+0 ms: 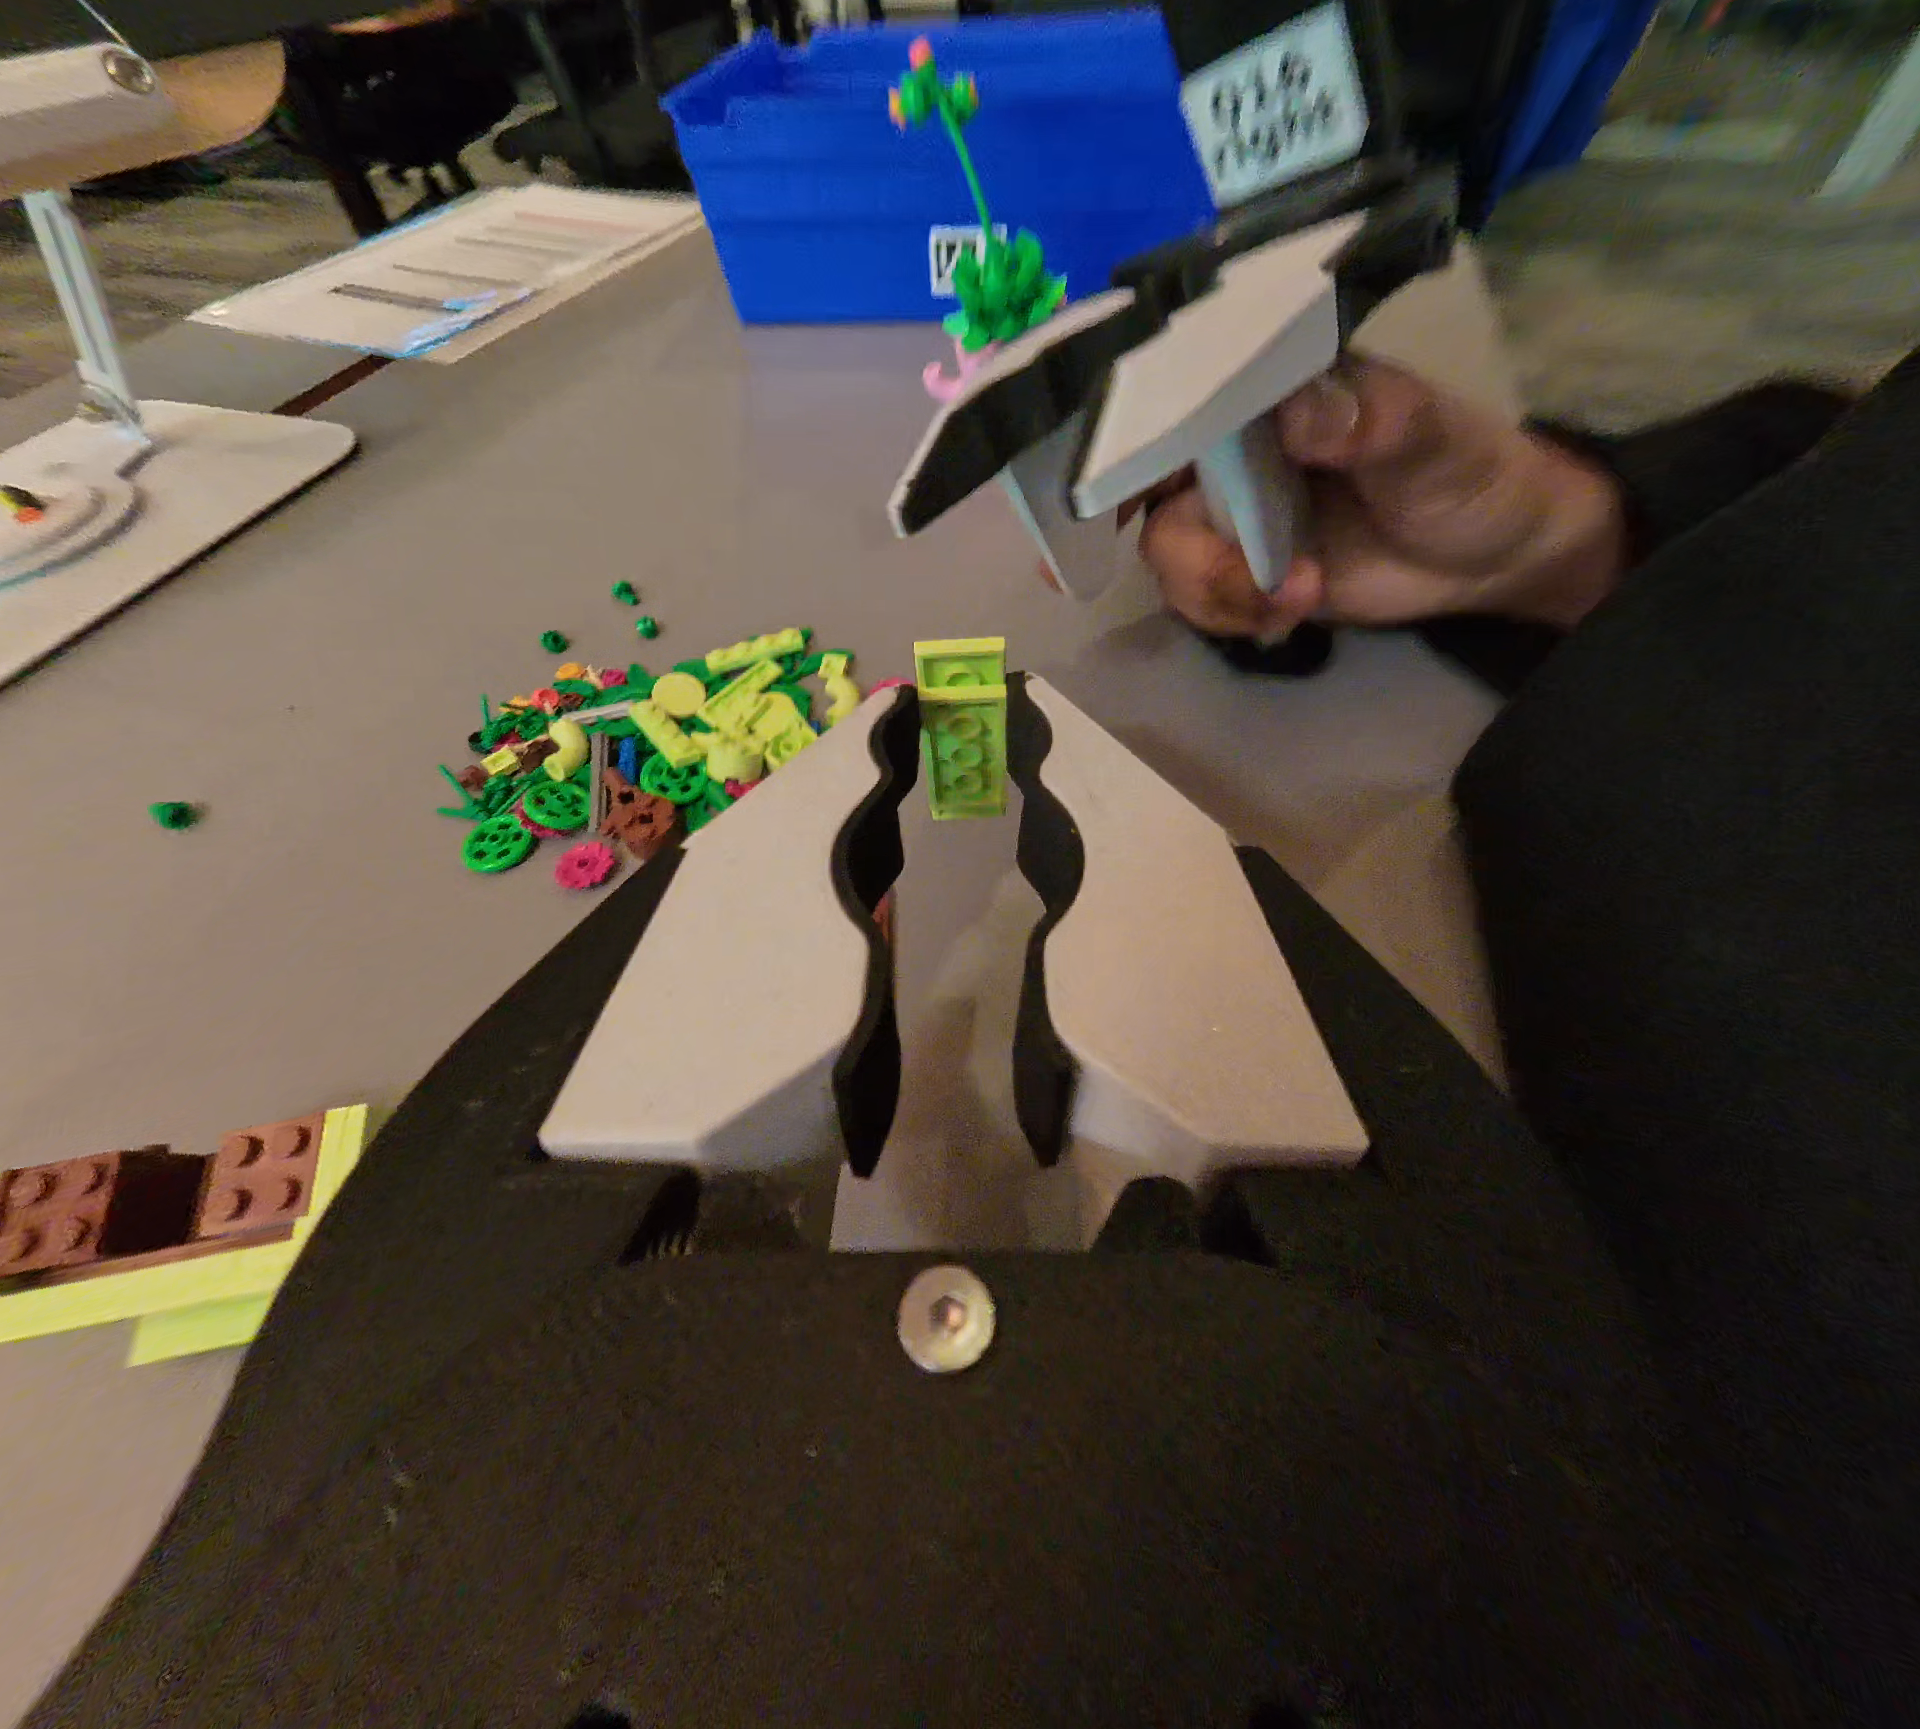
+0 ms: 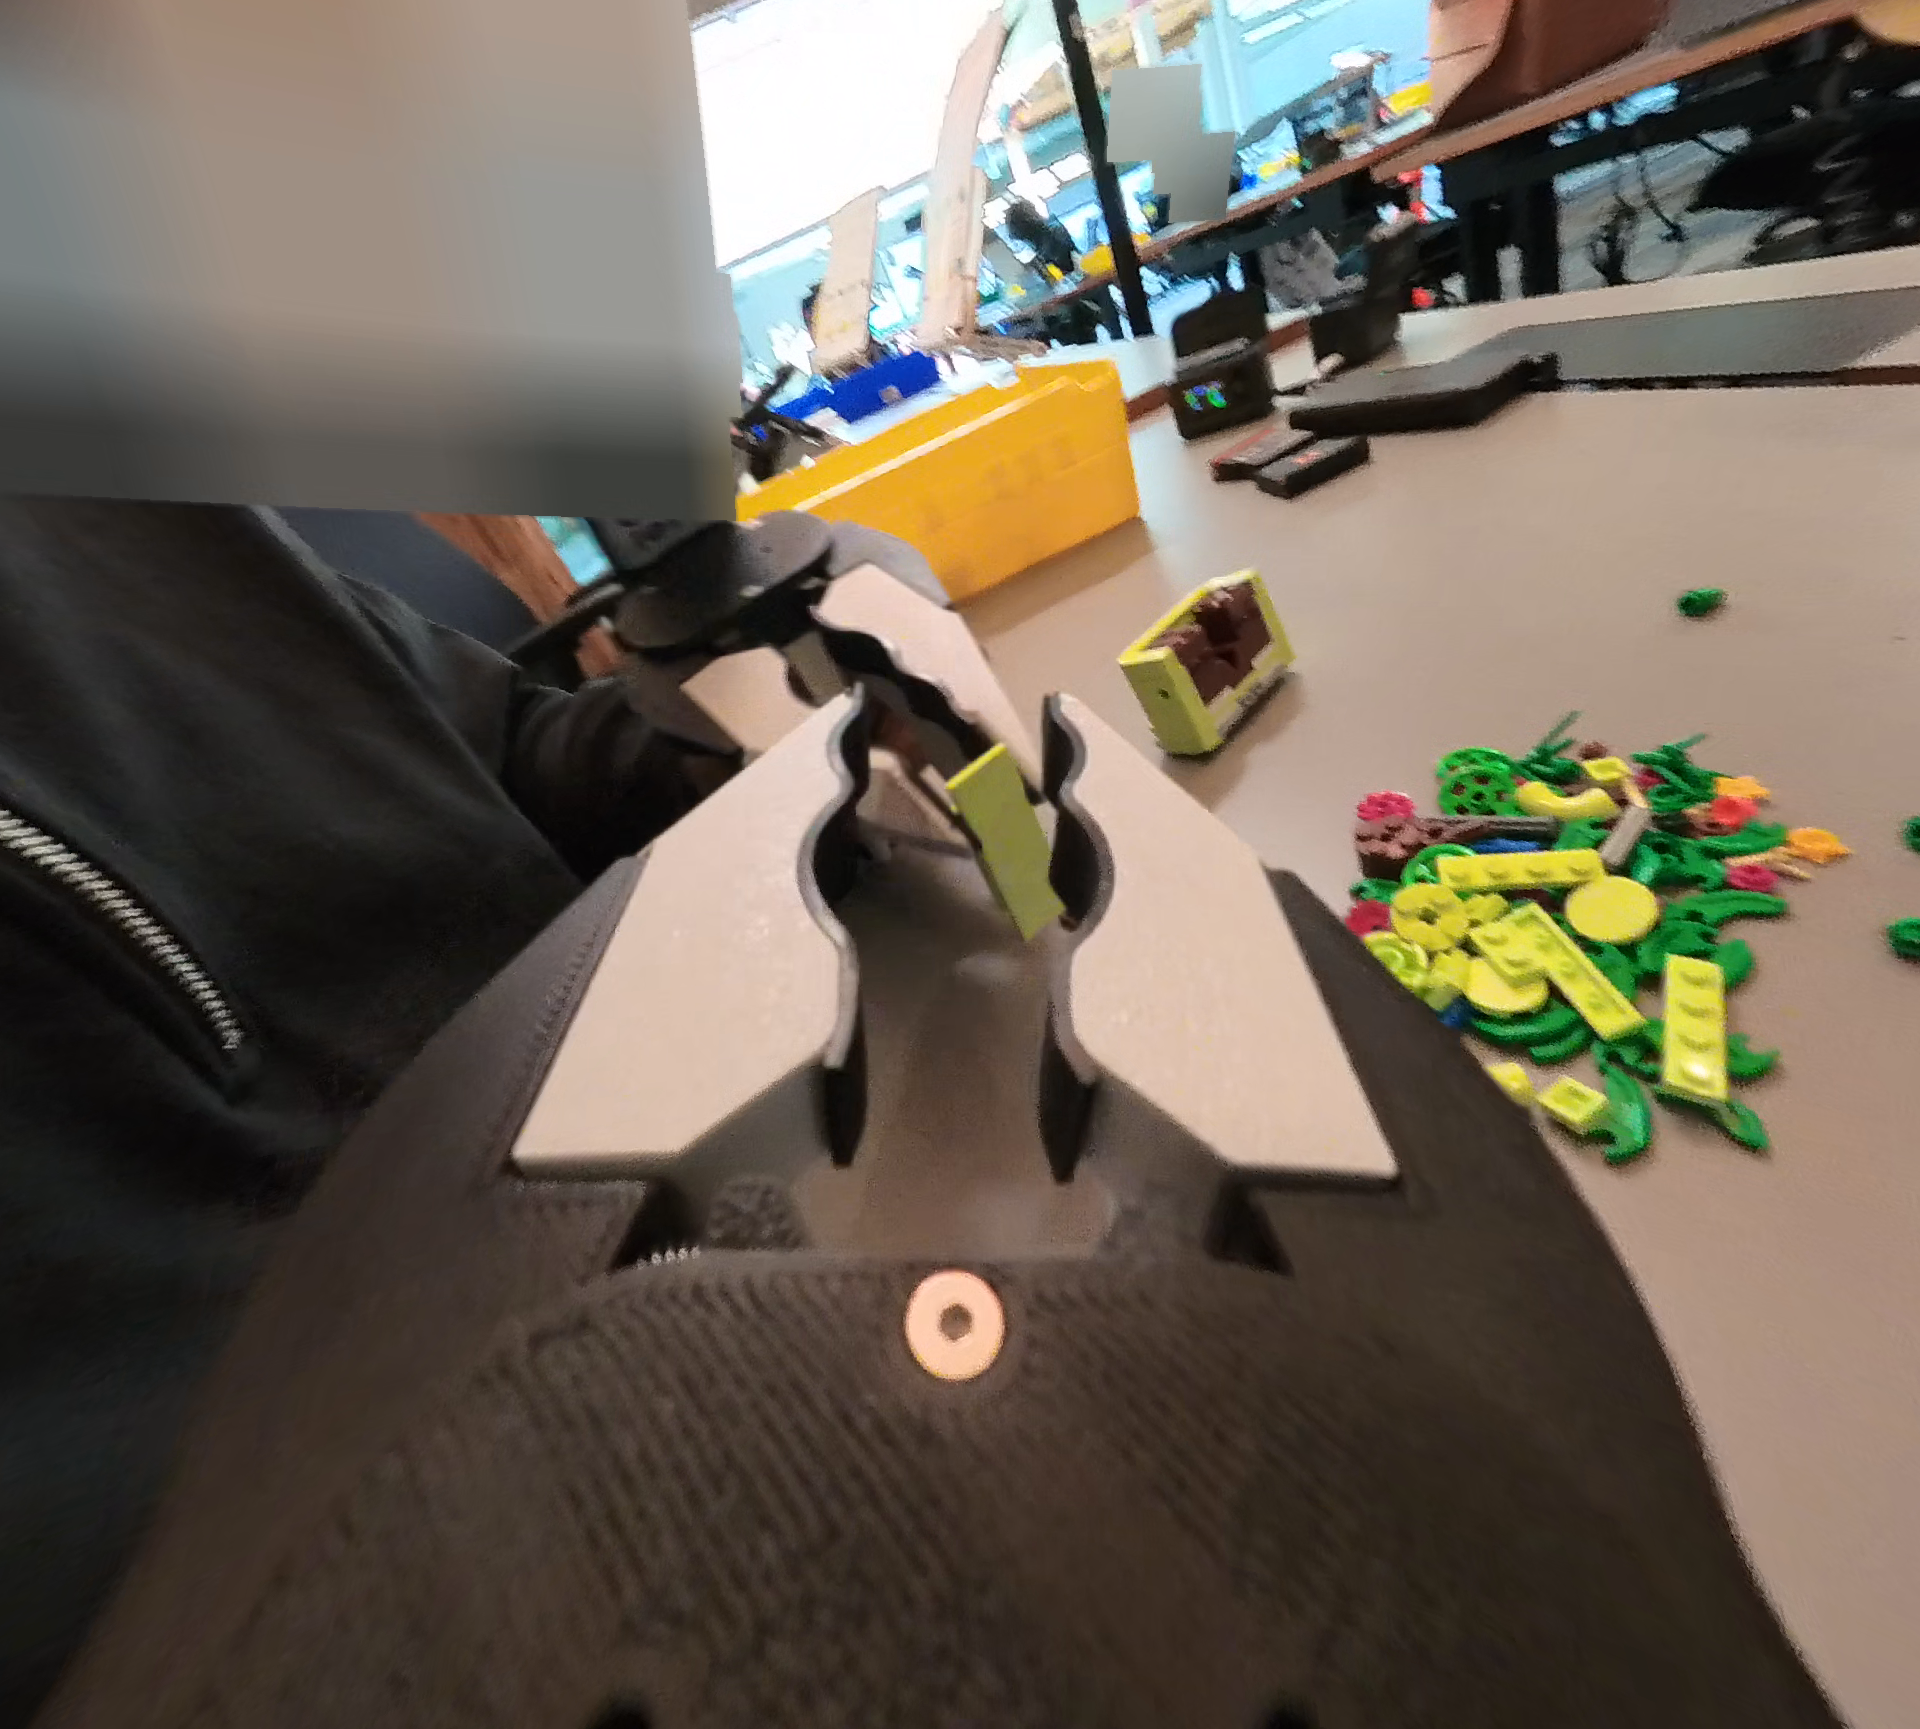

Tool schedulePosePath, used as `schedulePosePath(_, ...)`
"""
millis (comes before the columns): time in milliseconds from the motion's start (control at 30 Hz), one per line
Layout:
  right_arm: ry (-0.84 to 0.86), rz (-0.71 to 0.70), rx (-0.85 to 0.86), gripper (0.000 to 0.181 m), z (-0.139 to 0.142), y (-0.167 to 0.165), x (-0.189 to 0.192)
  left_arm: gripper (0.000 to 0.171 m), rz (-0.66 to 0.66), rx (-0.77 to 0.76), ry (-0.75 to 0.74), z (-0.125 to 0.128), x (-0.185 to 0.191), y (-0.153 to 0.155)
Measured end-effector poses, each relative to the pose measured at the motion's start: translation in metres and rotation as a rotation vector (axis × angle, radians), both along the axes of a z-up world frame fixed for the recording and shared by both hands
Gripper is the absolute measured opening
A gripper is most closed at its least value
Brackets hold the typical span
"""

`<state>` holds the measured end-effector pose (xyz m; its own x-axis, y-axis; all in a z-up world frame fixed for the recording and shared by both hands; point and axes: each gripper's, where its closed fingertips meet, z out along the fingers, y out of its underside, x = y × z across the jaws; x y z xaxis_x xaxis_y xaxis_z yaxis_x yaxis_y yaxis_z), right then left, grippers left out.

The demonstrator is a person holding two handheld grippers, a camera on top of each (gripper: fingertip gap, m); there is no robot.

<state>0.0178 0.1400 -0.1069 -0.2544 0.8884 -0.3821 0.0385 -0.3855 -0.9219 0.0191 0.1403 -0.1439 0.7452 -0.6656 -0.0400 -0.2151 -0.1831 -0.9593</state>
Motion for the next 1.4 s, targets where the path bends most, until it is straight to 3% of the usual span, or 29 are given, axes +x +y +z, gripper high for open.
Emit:
schedulePosePath(100, -0.084, -0.012, 0.037, 0.03, -0.011, -0.003, -0.004, 0.013, 0.038, 0.015, 0.146, -0.012, 0.004, 0.001)
schedulePosePath(333, -0.275, -0.094, 0.202, 0.017, -0.038, -0.003, -0.008, 0.012, 0.075, -0.017, 0.182, -0.021, -0.002, 0.005)
schedulePosePath(433, -0.293, -0.11, 0.201, 0.0, -0.04, -0.002, -0.008, 0.012, 0.077, -0.018, 0.198, -0.024, -0.001, 0.006)
schedulePosePath(600, -0.305, -0.122, 0.176, 0.0, -0.042, 0.003, -0.007, 0.012, 0.077, -0.006, 0.212, -0.024, 0.0, 0.006)
schedulePosePath(667, -0.322, -0.124, 0.178, 0.018, -0.044, 0.003, -0.008, 0.012, 0.09, -0.007, 0.248, -0.028, -0.001, 0.006)
schedulePosePath(700, -0.33, -0.116, 0.174, 0.019, -0.045, 0.001, -0.009, 0.013, 0.096, -0.002, 0.266, -0.029, -0.002, 0.007)
schedulePosePath(833, -0.382, -0.127, 0.168, 0.004, -0.053, 0.003, -0.009, 0.013, 0.107, 0.022, 0.32, -0.031, -0.003, 0.007)
schedulePosePath(1400, -0.493, -0.122, 0.133, 0.0, -0.07, 0.007, -0.003, 0.016, 0.101, 0.106, 0.476, -0.04, 0.002, 0.005)
